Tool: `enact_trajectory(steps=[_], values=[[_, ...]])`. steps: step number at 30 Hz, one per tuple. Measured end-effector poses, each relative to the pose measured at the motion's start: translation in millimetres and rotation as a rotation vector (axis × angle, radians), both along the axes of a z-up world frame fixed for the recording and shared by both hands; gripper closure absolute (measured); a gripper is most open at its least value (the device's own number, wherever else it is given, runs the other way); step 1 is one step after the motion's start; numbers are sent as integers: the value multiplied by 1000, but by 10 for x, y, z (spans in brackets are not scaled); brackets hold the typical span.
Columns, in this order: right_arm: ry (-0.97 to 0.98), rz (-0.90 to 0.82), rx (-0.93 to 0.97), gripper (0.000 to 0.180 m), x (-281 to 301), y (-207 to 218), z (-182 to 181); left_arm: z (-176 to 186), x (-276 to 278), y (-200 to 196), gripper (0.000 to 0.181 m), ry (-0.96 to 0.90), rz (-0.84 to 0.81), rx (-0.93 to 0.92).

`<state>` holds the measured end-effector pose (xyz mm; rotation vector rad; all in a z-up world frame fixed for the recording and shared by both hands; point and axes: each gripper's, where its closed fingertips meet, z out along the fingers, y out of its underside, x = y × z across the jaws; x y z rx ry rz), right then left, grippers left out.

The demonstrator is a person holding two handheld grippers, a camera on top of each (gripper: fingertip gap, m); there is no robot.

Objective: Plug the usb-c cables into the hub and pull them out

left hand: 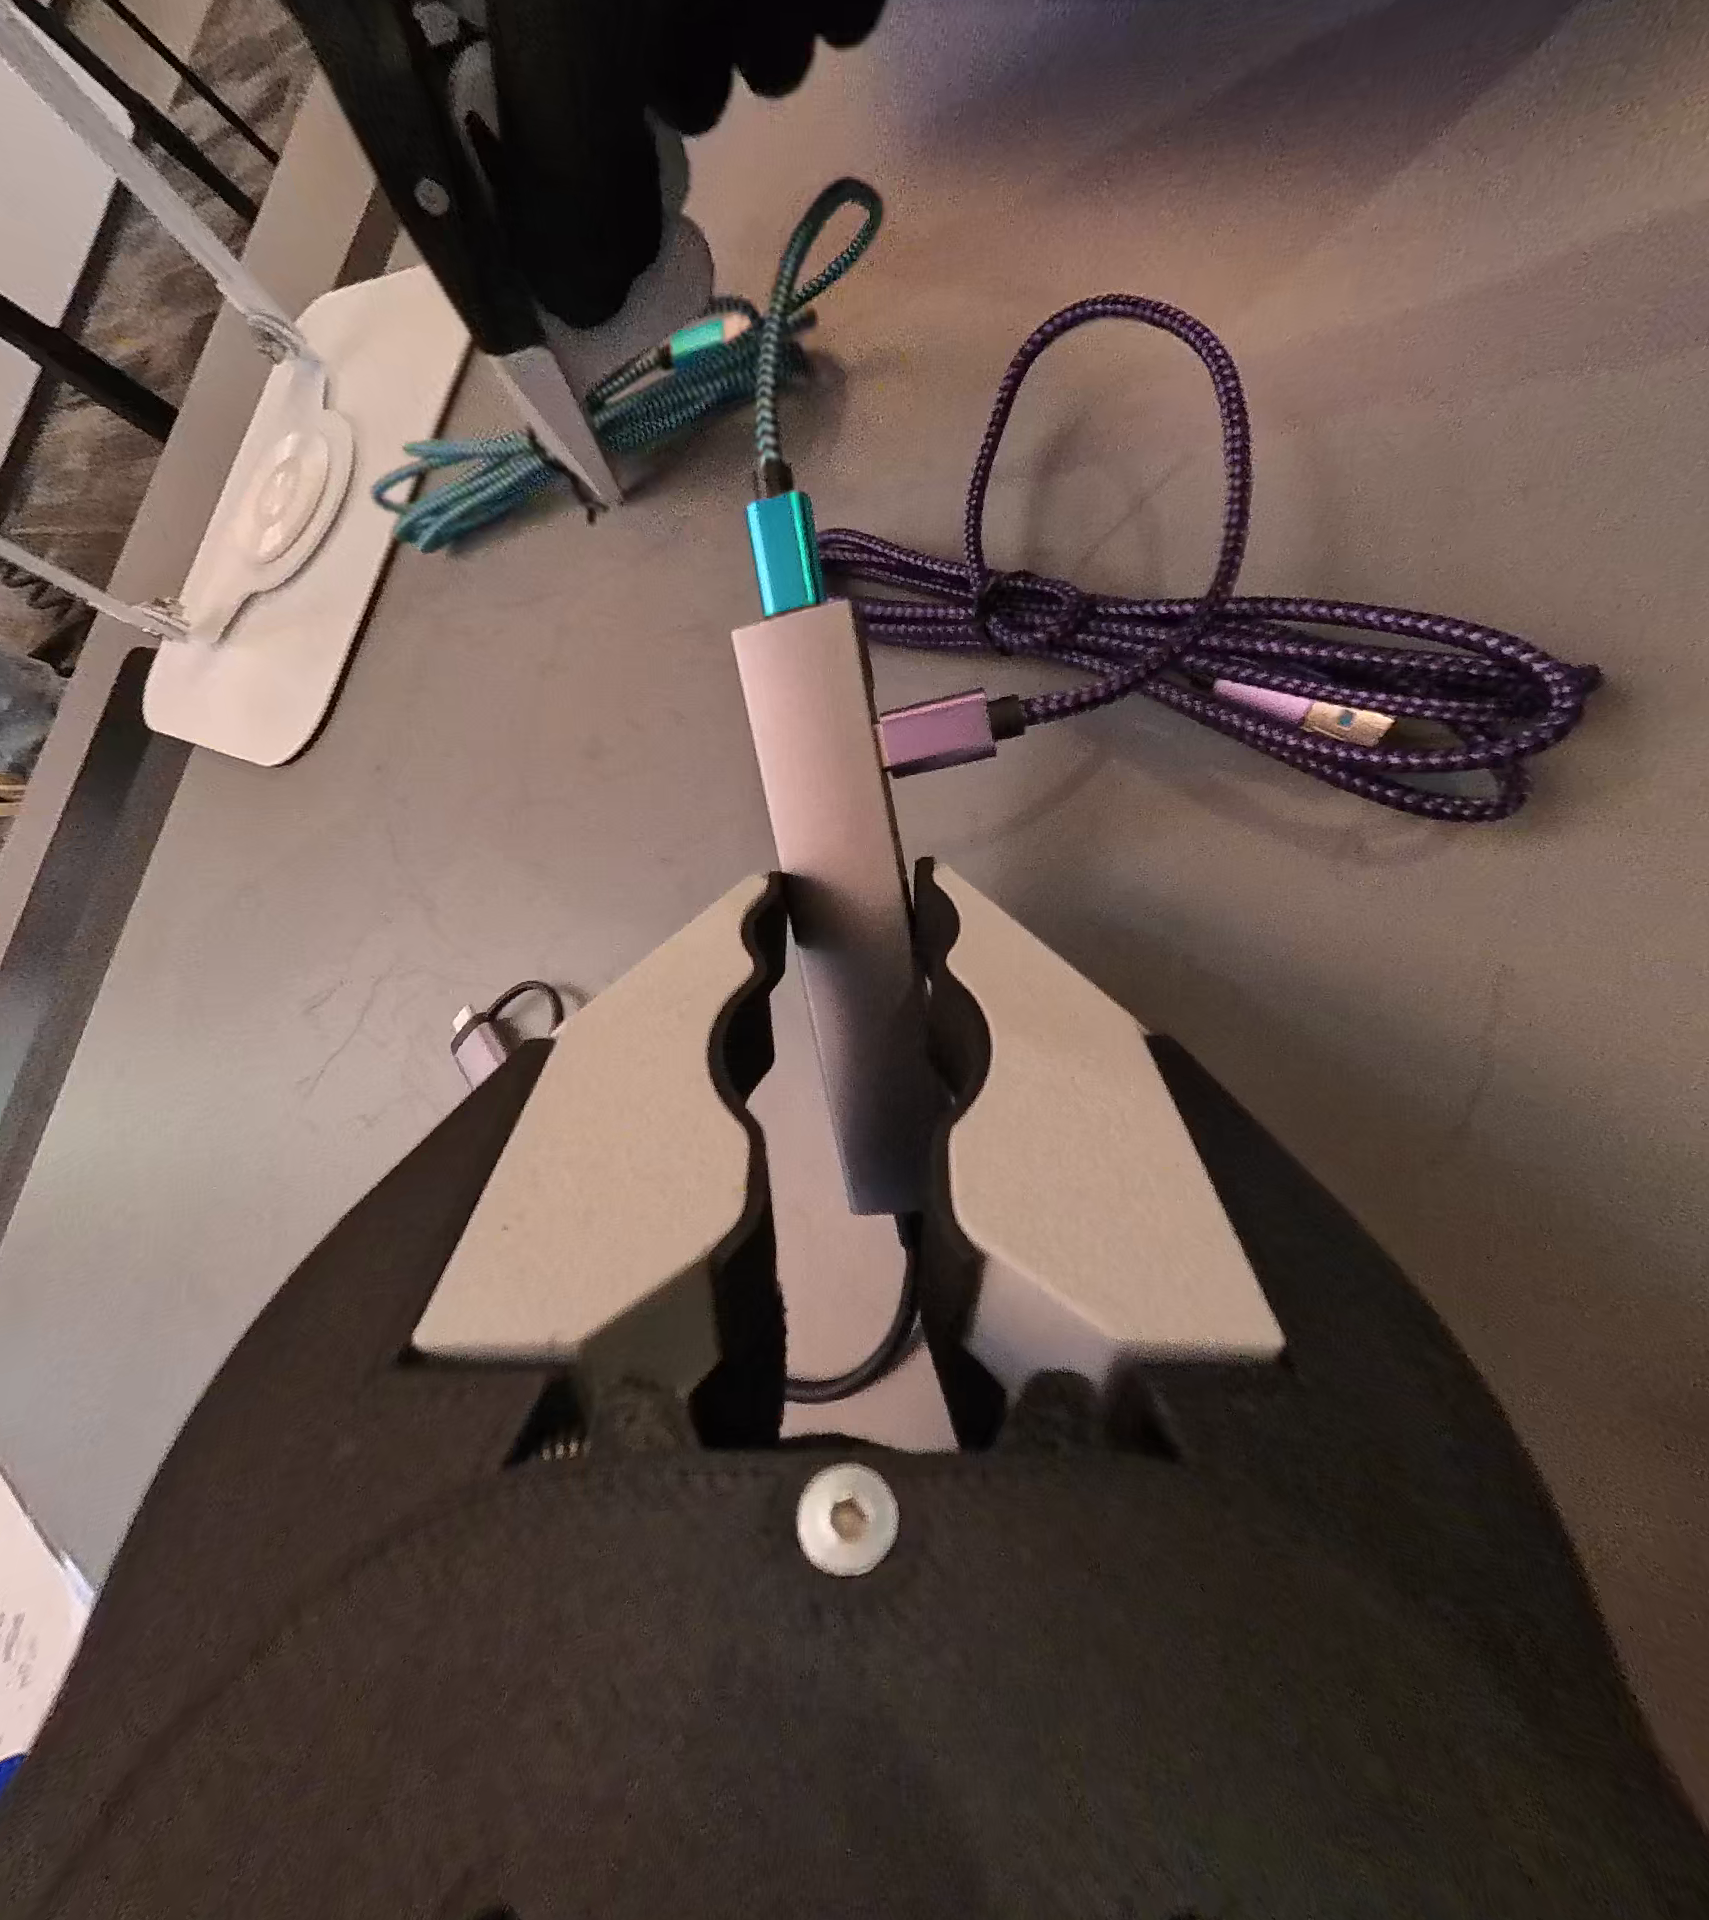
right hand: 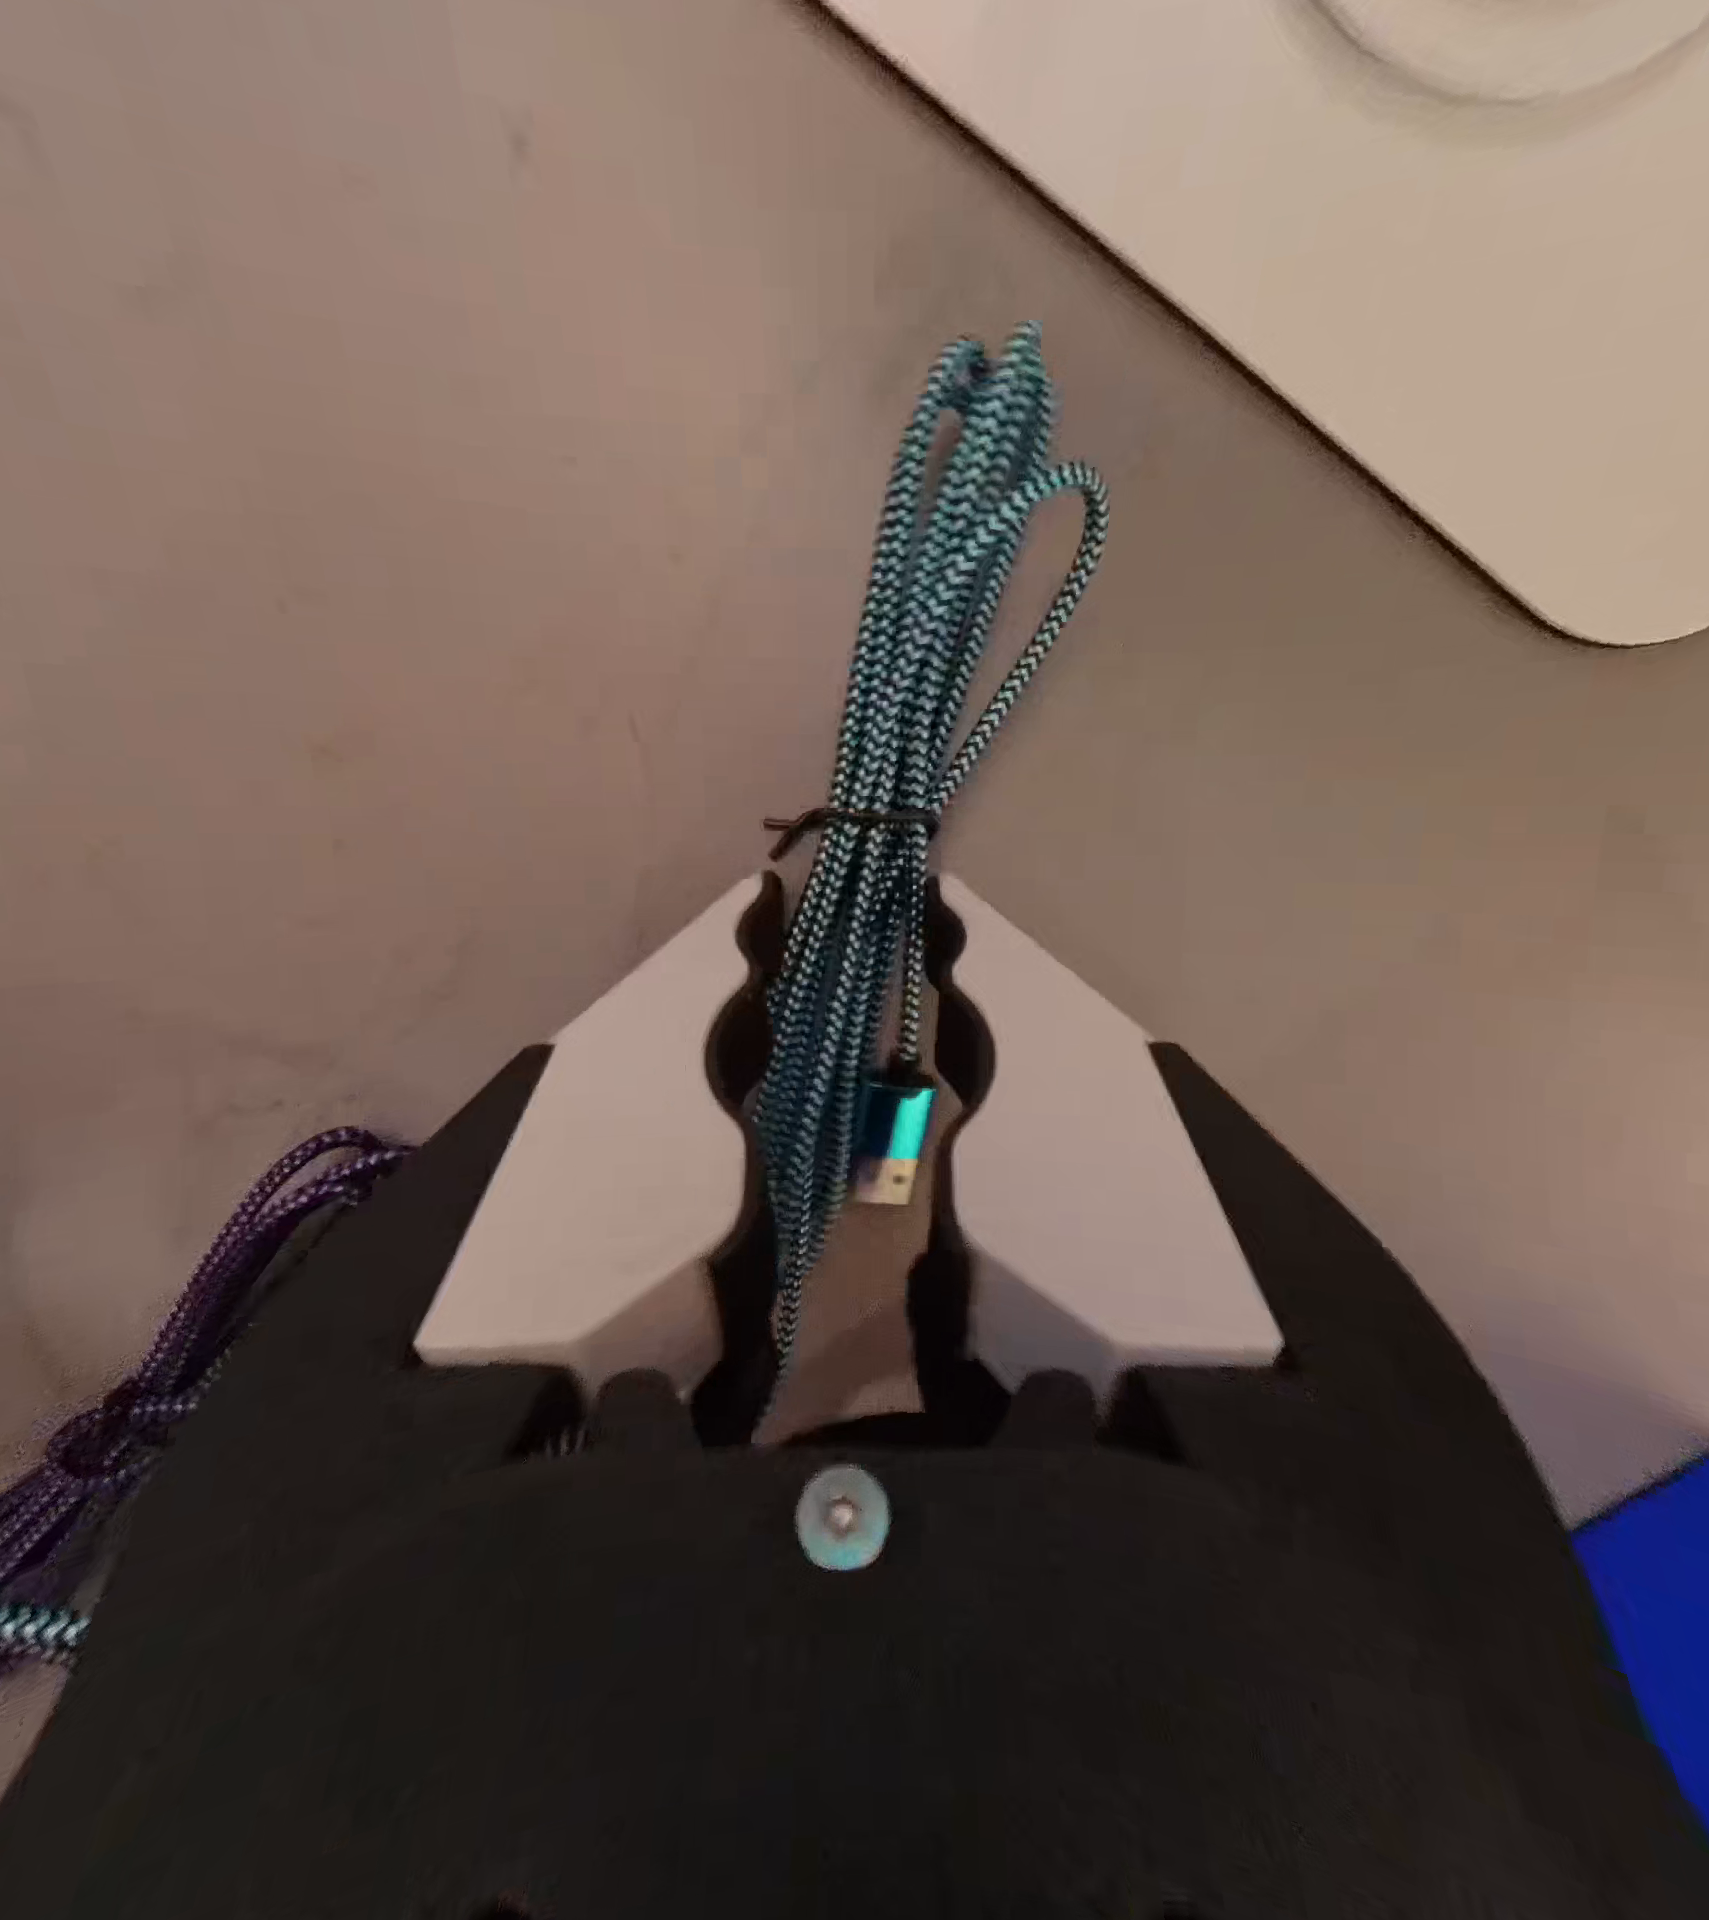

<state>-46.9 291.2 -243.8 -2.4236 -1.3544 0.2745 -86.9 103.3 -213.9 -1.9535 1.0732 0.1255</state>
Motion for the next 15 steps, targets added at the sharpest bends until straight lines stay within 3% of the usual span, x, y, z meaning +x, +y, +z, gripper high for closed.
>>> enact_trajectory(steps=[4, 8, 11, 15], values=[[80, 93, -74, 170, -179, -138, 29, -29, -46, -16, 158, 8, -7, -13], [231, 262, -79, 172, -381, -368, 359, -48, -90, -21, 159, -6, -12, -41], [356, 589, -12, 172, -535, -787, 790, -69, -119, -12, 159, 1, -20, -67], [278, 984, 107, 172, -387, -1283, 1001, -109, -116, -30, 159, 8, -49, -108]])
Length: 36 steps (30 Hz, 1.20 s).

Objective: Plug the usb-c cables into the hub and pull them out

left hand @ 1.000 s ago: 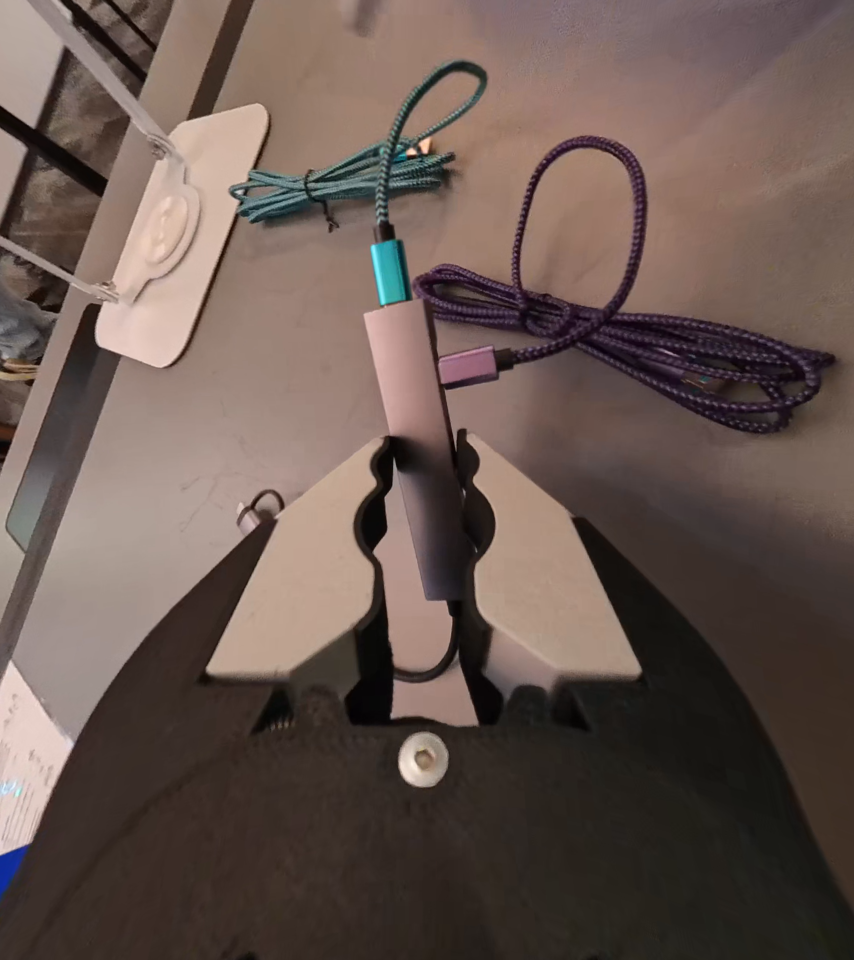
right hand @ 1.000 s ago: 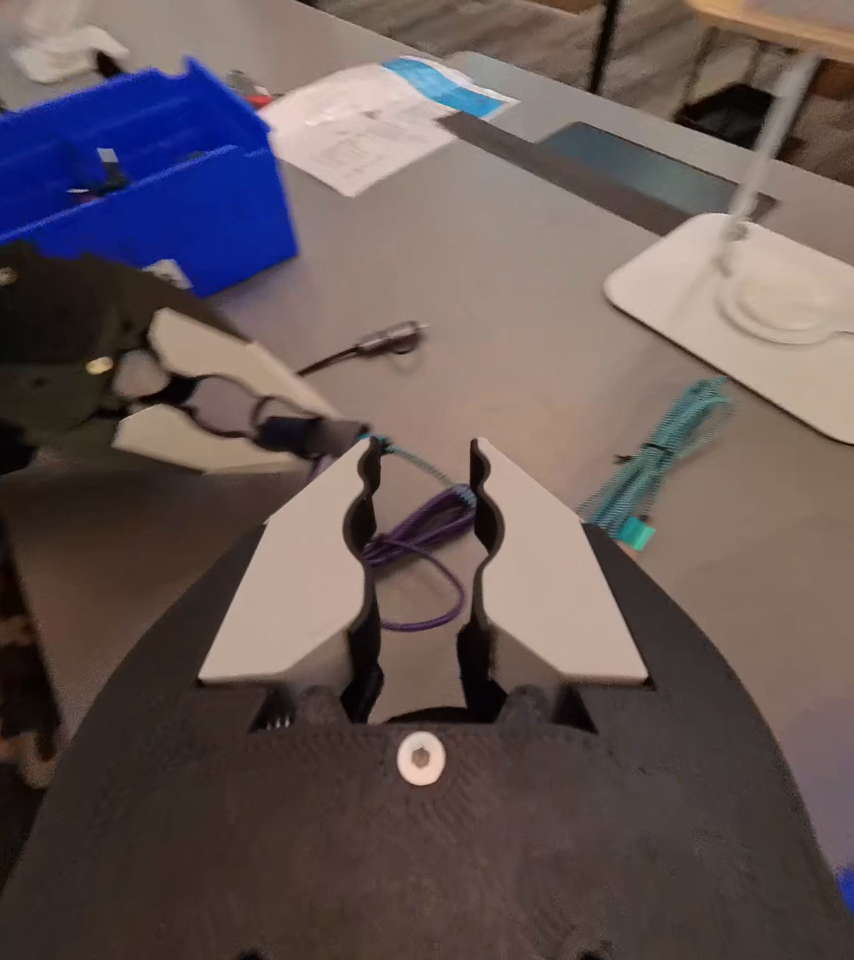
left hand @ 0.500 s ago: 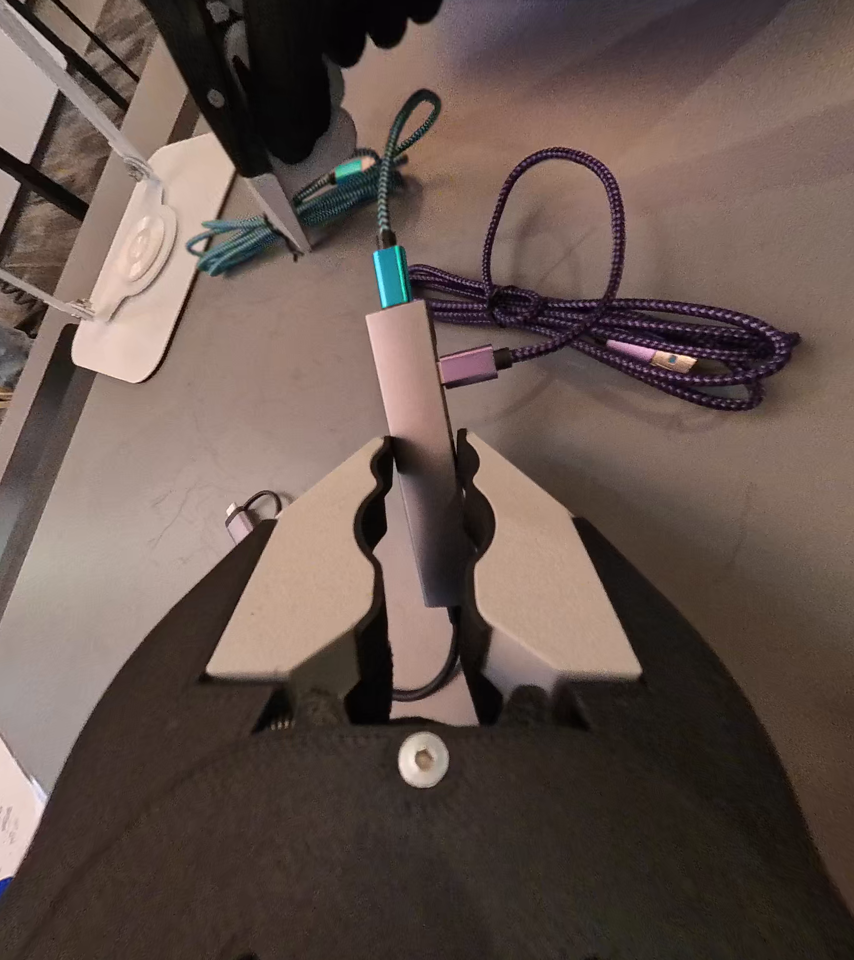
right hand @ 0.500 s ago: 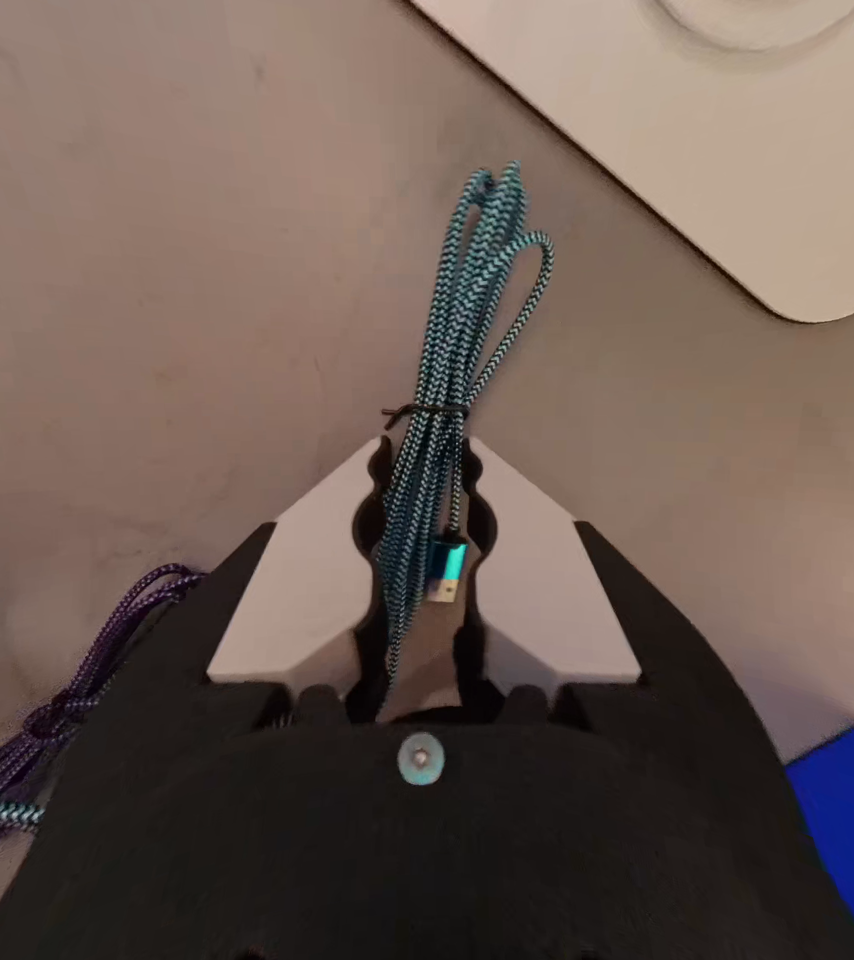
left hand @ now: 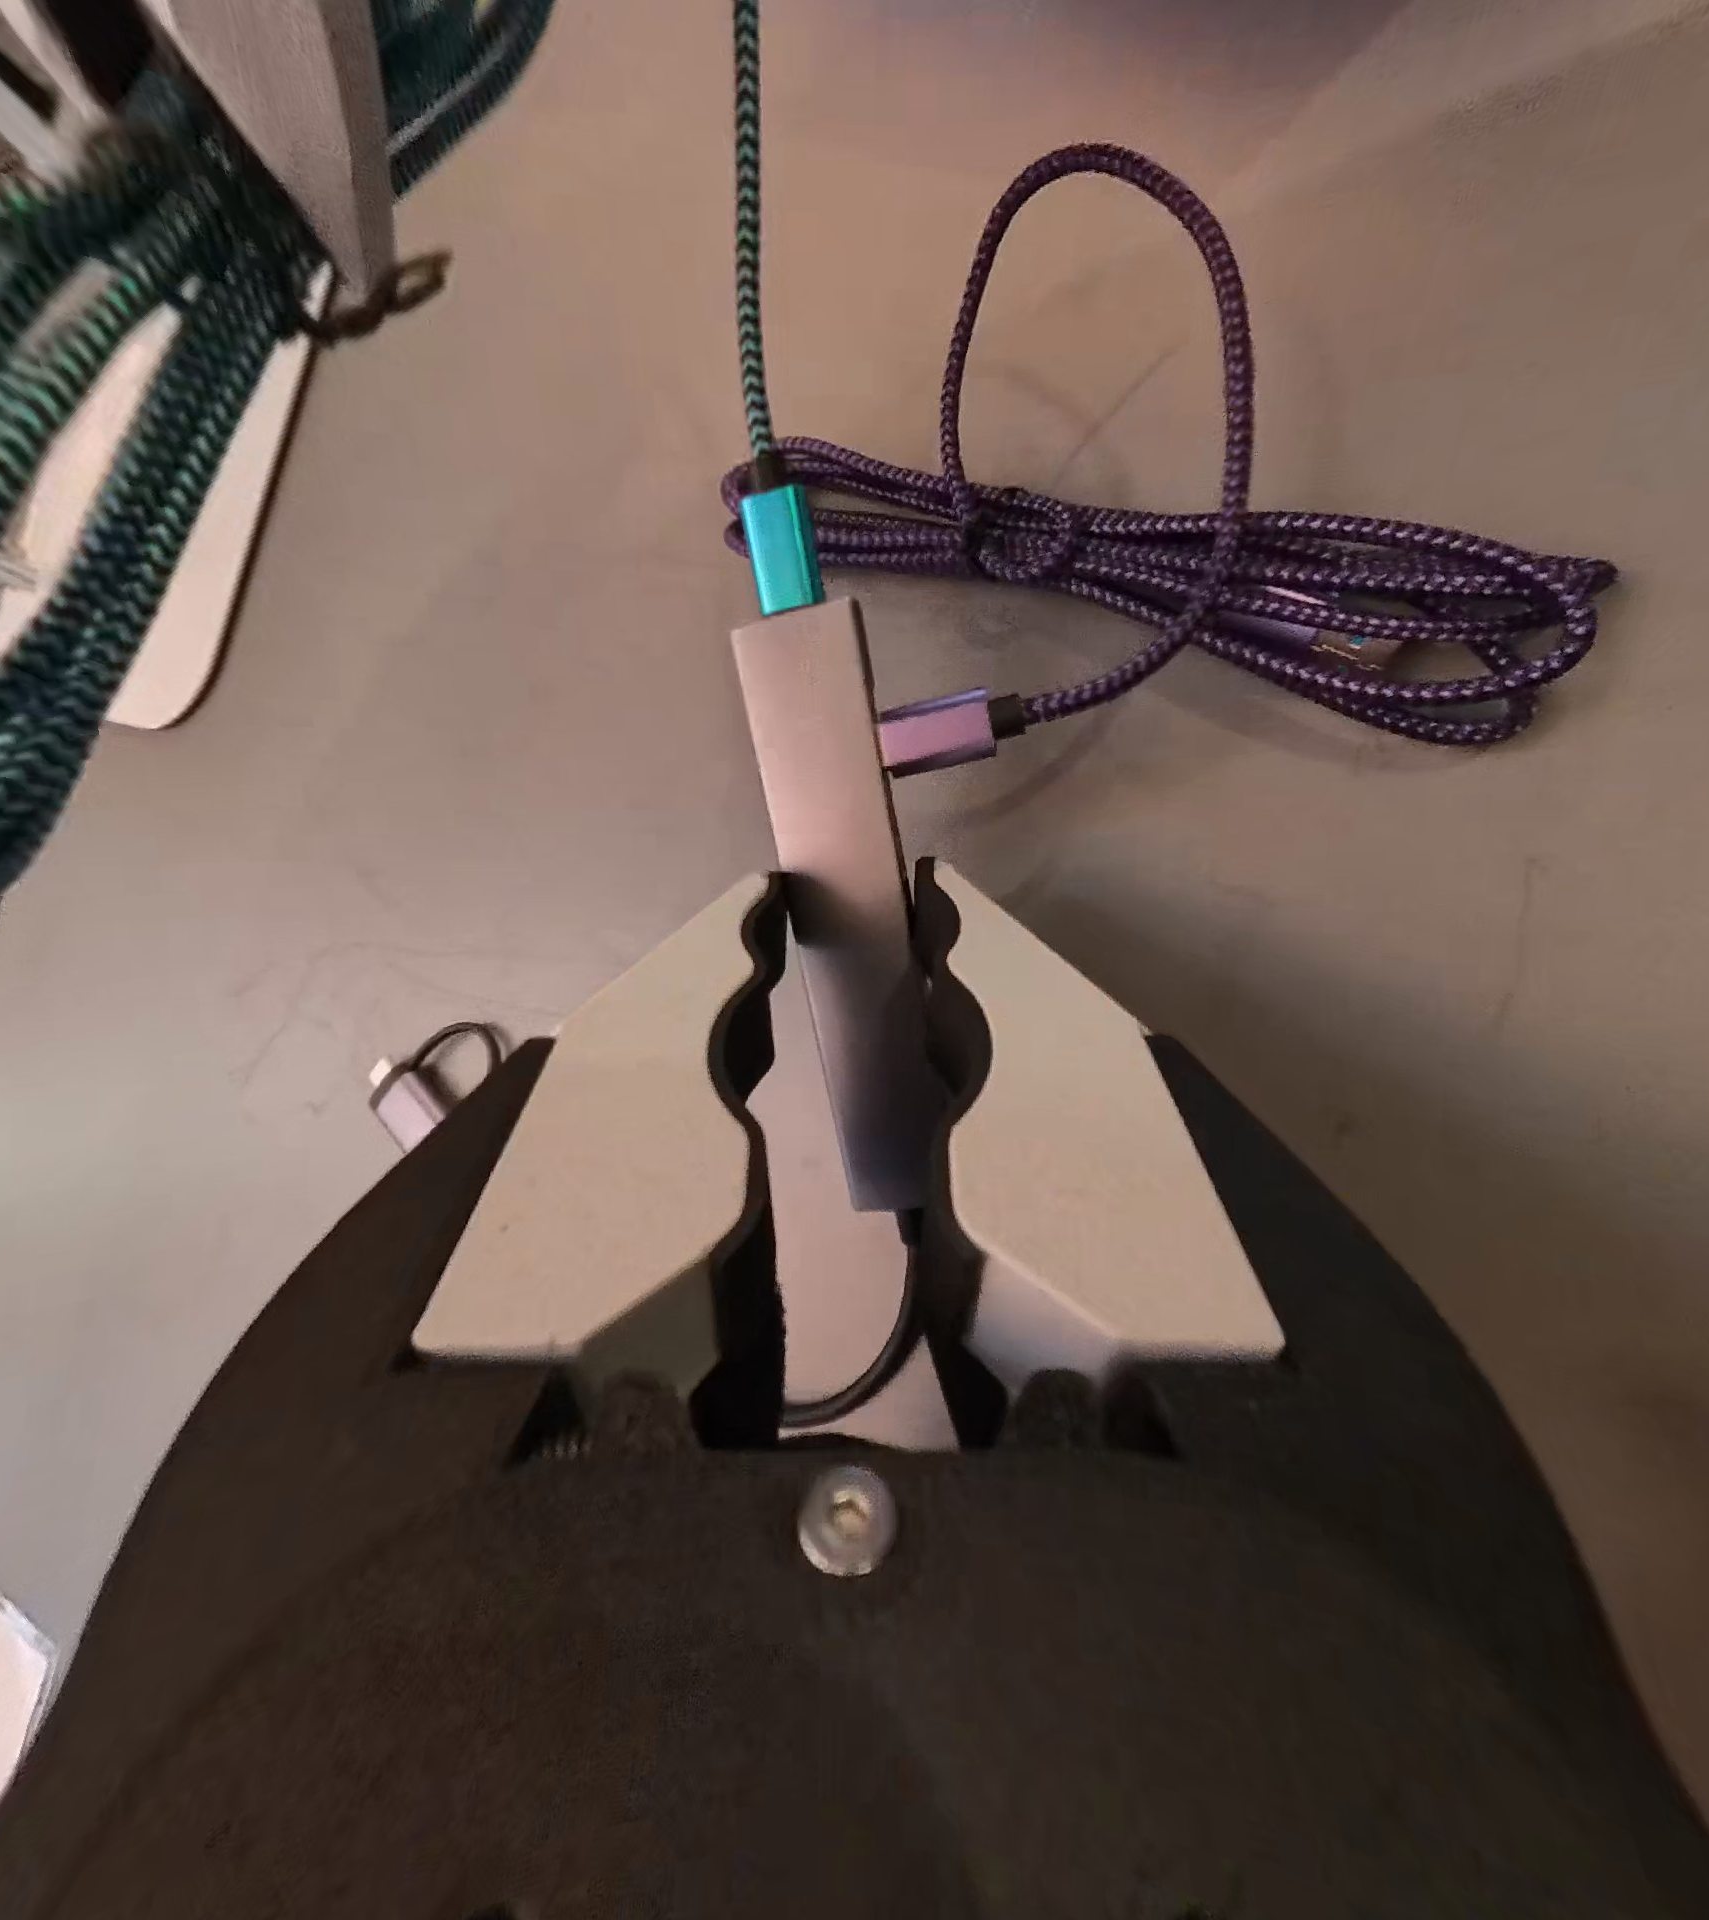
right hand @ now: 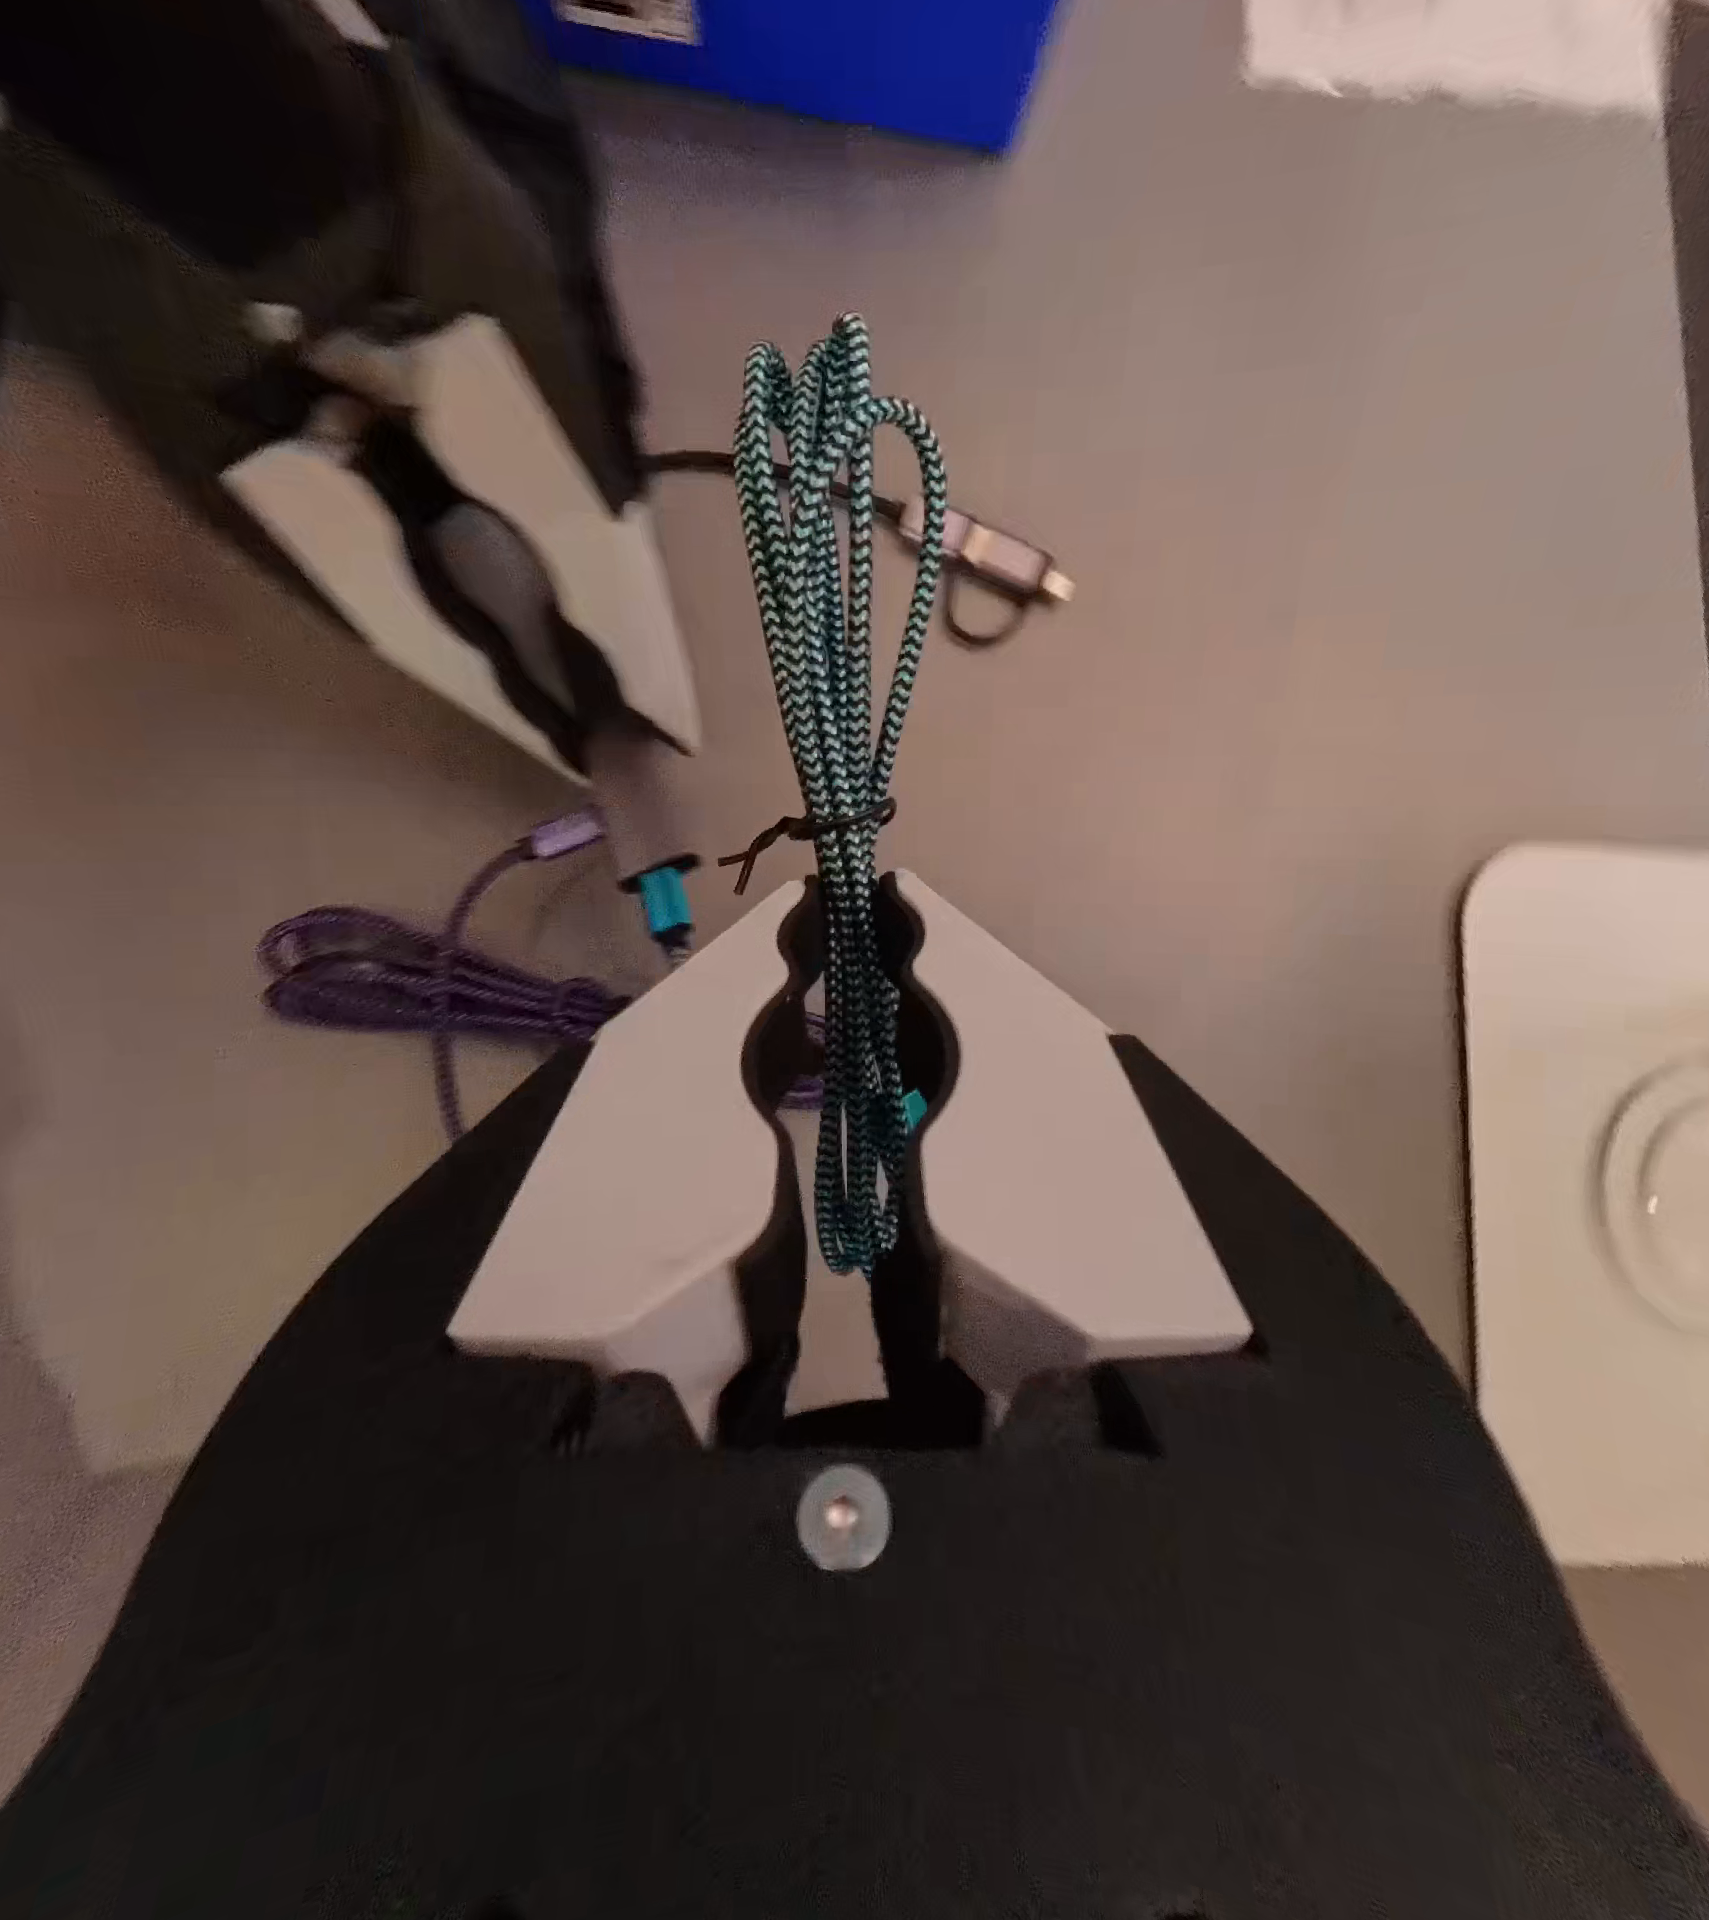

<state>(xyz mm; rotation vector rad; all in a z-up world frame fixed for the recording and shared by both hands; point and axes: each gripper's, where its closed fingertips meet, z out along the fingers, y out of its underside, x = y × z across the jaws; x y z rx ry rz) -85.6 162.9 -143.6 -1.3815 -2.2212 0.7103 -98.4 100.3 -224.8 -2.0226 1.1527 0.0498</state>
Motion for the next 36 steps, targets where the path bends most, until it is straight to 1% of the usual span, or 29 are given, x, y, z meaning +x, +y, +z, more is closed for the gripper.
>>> enact_trajectory(steps=[3, 6, 8, 10, 12, 15, 16, 17, 18, 20, 23, 24, 26, 27, 28, 30, 31, 32, 36], values=[[-28, 242, 54, 173, 161, -376, 48, -52, 21, -25, 159, 7, -27, -40], [-157, 416, 111, 173, 423, -606, -76, -71, 35, -39, 159, 17, -51, -69], [-264, 532, 143, 173, 605, -748, -229, -89, 44, -48, 159, 24, -70, -90], [-376, 624, 219, 173, 754, -784, -398, -102, 51, -55, 158, 29, -84, -108], [-440, 700, 300, 173, 810, -793, -532, -121, 55, -59, 158, 34, -87, -120], [-460, 754, 491, 172, 702, -652, -681, -132, 57, -64, 159, 27, -84, -133], [-462, 751, 535, 172, 655, -608, -709, -133, 52, -64, 159, 26, -82, -139], [-470, 720, 583, 168, 601, -531, -729, -134, 47, -65, 159, 23, -81, -144], [-477, 687, 587, 150, 572, -489, -753, -134, 48, -65, 159, 19, -81, -147], [-476, 667, 541, 137, 589, -498, -774, -136, 43, -65, 158, 17, -80, -153], [-419, 659, 472, 118, 628, -570, -733, -136, 41, -71, 158, 14, -86, -161], [-389, 638, 458, 103, 603, -571, -692, -137, 53, -75, 158, 9, -90, -163], [-341, 616, 405, 87, 575, -613, -592, -137, 79, -78, 159, 1, -98, -164], [-311, 604, 397, 73, 536, -622, -557, -138, 82, -77, 159, 0, -98, -165], [-306, 603, 390, 63, 527, -625, -556, -138, 83, -77, 159, 0, -97, -169], [-349, 603, 350, 49, 577, -652, -641, -138, 83, -75, 158, 5, -94, -174], [-362, 606, 341, 44, 587, -665, -698, -138, 84, -75, 159, 10, -95, -175], [-371, 612, 334, 45, 591, -681, -753, -139, 90, -79, 159, 9, -97, -180], [-338, 614, 288, 58, 520, -737, -898, -143, 126, -91, 159, -11, -105, -195]])
